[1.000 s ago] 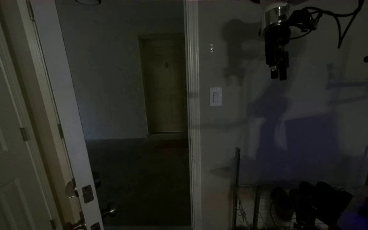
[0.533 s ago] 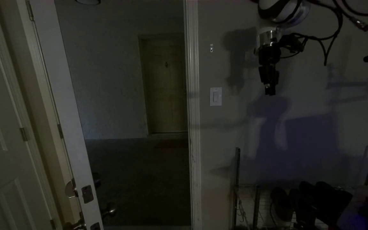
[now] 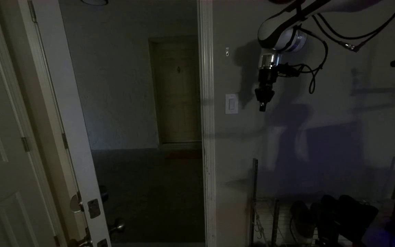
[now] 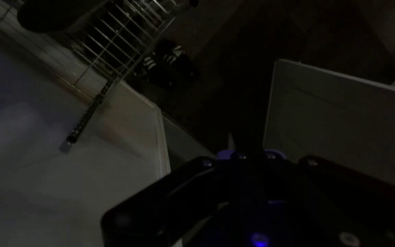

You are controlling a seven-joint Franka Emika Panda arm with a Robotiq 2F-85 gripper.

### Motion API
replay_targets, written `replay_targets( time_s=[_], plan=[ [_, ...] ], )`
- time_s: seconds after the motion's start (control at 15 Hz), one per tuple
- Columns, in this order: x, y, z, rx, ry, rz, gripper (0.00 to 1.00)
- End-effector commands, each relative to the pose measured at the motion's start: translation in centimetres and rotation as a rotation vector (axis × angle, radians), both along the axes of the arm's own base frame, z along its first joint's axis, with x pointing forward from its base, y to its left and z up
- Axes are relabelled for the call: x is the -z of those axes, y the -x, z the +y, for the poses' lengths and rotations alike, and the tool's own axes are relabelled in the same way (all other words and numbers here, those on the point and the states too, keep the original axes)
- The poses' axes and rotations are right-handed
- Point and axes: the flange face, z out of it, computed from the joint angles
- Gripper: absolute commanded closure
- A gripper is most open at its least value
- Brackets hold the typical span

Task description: Turn on the light switch

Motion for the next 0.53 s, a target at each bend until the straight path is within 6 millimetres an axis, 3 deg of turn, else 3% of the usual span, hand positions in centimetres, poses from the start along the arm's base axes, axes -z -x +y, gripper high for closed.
replay_targets(
  time_s=[0.0,0.47],
  plan=[
    [0.9,-3.7,-1.6,0.022,0.011,-0.076,0.94],
    [2.3,-8.4,-5.1,0.077,0.127,-0.277,0.95]
  ],
)
